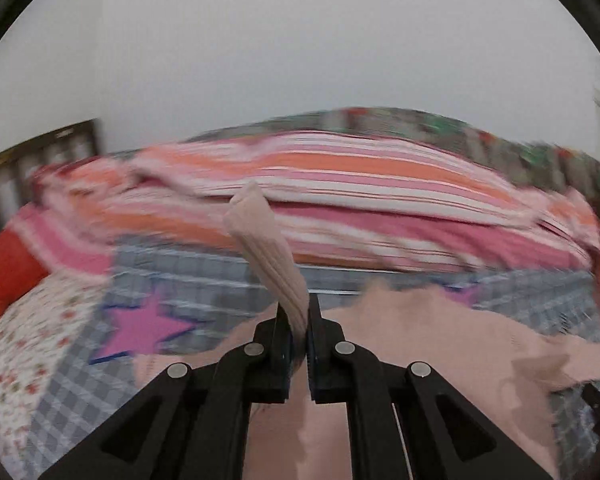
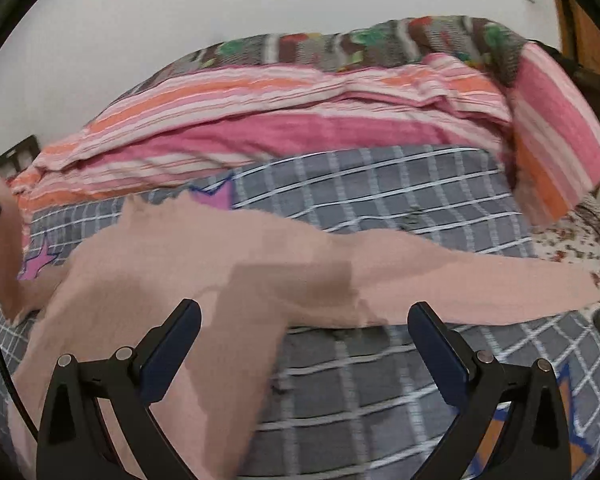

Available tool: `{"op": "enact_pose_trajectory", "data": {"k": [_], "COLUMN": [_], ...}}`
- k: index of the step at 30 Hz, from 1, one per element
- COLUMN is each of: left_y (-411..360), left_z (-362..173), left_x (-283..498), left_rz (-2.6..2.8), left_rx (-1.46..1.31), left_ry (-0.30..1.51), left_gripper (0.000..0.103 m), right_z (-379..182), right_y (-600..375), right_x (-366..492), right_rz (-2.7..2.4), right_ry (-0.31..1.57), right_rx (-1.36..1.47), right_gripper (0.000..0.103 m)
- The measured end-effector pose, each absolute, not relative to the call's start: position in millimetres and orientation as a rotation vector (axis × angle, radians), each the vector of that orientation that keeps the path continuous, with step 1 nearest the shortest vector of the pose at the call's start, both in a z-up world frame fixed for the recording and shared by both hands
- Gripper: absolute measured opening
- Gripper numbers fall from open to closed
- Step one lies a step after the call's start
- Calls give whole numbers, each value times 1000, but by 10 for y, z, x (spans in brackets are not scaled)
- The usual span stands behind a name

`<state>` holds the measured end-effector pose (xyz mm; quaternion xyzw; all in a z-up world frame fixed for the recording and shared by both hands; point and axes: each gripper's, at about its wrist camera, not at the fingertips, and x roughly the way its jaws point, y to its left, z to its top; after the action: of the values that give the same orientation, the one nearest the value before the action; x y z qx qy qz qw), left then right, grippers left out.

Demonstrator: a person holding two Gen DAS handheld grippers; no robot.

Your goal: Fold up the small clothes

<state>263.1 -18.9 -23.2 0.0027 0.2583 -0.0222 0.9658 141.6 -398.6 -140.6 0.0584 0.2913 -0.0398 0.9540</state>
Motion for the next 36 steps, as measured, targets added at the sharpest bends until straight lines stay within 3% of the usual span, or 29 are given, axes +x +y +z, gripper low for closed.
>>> {"op": "enact_pose_trajectory", "data": {"k": [5,9,11,13,14,15,16,20,22,25,33,36], "left_y": [-1305,-1778,-1835,-1777,-1676,-1599,-1498,-864,-590,-150,374,514], "left_z": [-466,-807,-899,-933,-910,-892,-863,-835,-918,-1096,-1242,-1275], "left_x": [2699,2700,2670,2620,2573,2532,2503,2391,2366,2301,2234,2241], "left_rz": [-211,-338,-370,-365,-361,-350,-326,-184,-92,-18,-19,-41], "left_rx": [82,64,38,3,-16,-27,-35,-51,-58,-92,-168,-210], "left_ry": [575,674,707,714,699,679,655,611,628,682,676,687], "left_gripper": [7,10,20,47,55,74,79,79,79,79,79,79], "right_z": [-1419,-1458,-1484,-1498,-1503,-1508,-1510,-1498,-1506,-1549,-1821,-1892], "right_y": [-4370,-4546,-4565,-4554,-4542,-4515,-4469,-4258,-4094,-3859,-3636,-3589], "right_x": [1342,1331,1338,1356,1368,1379,1397,1482,1565,1719,2077,2193], "right_rz": [-110,-104,-108,-97,-86,-72,-54,32,99,149,96,117], "right_ry": [584,592,600,602,605,608,610,625,645,690,802,828], "right_rx": [187,223,224,231,236,238,241,243,244,219,181,192], "right_gripper": [101,101,101,101,101,101,101,86,69,55,44,22]}}
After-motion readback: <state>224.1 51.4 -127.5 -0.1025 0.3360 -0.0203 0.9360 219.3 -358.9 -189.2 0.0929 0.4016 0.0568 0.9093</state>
